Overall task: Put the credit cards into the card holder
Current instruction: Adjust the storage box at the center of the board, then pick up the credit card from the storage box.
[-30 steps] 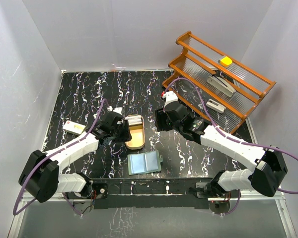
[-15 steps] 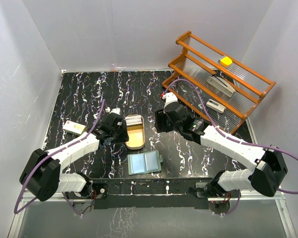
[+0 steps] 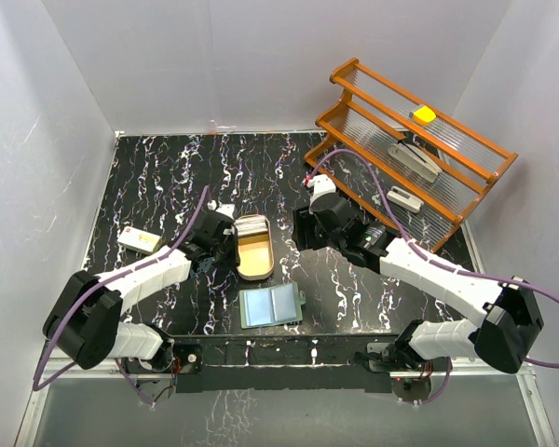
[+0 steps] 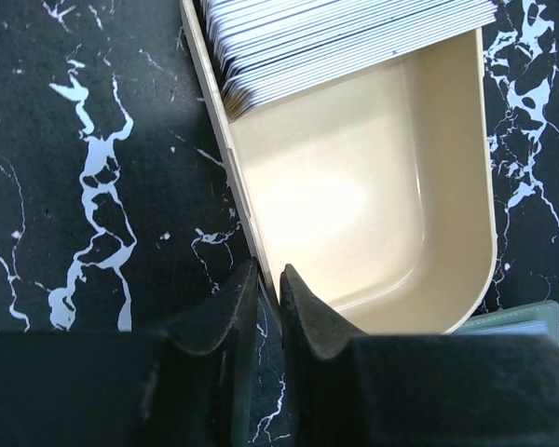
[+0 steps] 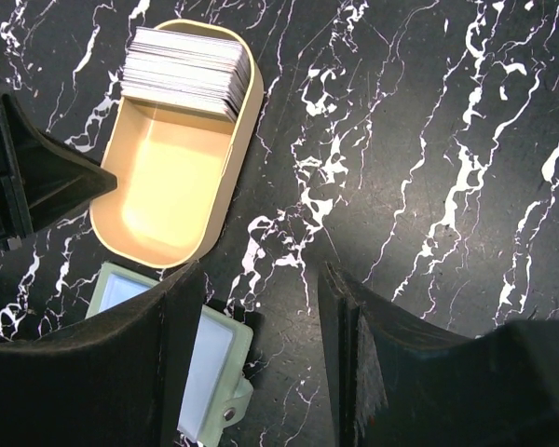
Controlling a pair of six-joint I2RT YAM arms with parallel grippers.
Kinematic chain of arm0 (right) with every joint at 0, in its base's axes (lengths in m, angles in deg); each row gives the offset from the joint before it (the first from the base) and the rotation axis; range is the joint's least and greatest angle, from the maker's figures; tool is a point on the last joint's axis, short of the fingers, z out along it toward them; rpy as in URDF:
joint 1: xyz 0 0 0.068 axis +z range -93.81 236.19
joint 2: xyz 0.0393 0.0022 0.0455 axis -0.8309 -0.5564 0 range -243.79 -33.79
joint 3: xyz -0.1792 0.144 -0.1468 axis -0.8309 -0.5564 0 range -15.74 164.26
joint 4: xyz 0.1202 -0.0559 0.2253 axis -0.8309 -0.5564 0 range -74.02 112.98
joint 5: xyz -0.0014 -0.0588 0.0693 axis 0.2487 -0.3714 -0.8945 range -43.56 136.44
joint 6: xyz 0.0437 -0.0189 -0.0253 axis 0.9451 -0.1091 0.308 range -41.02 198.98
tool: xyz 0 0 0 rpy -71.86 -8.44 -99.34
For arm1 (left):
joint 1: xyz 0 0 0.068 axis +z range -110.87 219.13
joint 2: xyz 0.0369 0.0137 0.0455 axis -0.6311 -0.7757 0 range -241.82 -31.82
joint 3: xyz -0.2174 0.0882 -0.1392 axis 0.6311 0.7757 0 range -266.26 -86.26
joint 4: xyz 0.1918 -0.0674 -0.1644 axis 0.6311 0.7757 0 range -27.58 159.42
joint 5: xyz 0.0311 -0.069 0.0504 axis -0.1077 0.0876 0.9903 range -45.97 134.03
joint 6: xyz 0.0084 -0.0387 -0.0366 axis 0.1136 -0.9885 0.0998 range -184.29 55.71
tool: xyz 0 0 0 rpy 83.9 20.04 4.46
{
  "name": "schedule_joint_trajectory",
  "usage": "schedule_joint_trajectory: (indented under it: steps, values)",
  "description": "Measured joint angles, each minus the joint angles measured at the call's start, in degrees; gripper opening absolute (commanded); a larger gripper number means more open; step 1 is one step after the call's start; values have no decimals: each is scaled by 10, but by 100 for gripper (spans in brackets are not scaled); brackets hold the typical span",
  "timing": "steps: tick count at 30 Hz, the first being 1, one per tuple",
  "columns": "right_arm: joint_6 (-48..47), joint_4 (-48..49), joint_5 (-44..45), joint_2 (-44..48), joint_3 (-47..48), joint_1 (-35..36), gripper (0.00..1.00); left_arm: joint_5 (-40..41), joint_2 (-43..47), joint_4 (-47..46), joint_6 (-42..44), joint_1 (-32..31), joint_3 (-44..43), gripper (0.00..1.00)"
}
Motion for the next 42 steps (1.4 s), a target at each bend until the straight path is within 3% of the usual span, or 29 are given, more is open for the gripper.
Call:
schedule_joint_trajectory:
  steps: [17,23,27,36,42]
  values:
    - [-16,0,-2,-5,-2,0,53,-96,-77,-60,131,0,-47,12]
    - [-45,24,-5,-9,-2,0,61,-106,-108,-61,152,0,-76,31]
    - [-81,25,-25,-63,21,-3,65,-93,-106,-55,124,0,-93,40]
    - [-180,12,-74,-177,85,-6,71,-27,-4,-4,-21,0,-87,39]
    - [-265,13,-72,-220,121,-6,80,-15,93,14,-132,12,-11,41]
